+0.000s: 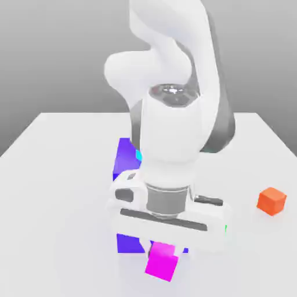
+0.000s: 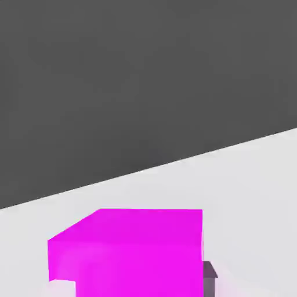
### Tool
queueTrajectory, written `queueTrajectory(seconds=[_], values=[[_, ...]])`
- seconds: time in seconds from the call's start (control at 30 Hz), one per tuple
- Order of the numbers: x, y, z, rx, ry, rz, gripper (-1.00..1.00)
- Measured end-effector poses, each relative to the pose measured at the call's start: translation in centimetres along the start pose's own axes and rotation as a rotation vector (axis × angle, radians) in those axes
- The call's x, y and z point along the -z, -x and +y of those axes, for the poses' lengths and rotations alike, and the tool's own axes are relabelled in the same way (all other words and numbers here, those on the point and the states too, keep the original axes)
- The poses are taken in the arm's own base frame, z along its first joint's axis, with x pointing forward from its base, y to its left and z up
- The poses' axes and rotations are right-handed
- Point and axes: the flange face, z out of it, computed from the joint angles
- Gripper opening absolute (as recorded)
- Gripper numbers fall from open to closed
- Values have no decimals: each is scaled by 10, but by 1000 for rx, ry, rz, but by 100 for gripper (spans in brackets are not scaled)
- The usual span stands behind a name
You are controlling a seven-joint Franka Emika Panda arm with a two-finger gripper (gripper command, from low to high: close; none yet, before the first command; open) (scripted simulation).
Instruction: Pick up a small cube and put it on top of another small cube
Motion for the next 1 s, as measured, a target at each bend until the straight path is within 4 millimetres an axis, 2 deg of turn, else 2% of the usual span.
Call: queueTrajectory(seconds=[0.1, 0.2, 0.23, 0.3, 0.73, 0.8, 0.87, 1.0], values=[[22, 94, -14, 155, -64, 27, -100], [42, 172, -6, 283, -131, 45, -100], [45, 191, -1, 291, -141, 43, -100], [44, 177, 9, 153, -123, 39, -100], [33, 156, 76, -735, 63, -40, -100], [28, 143, 84, -892, 112, -56, -100], [15, 138, 88, -957, 134, -65, -100], [-20, 140, 91, -977, 141, -67, -100]])
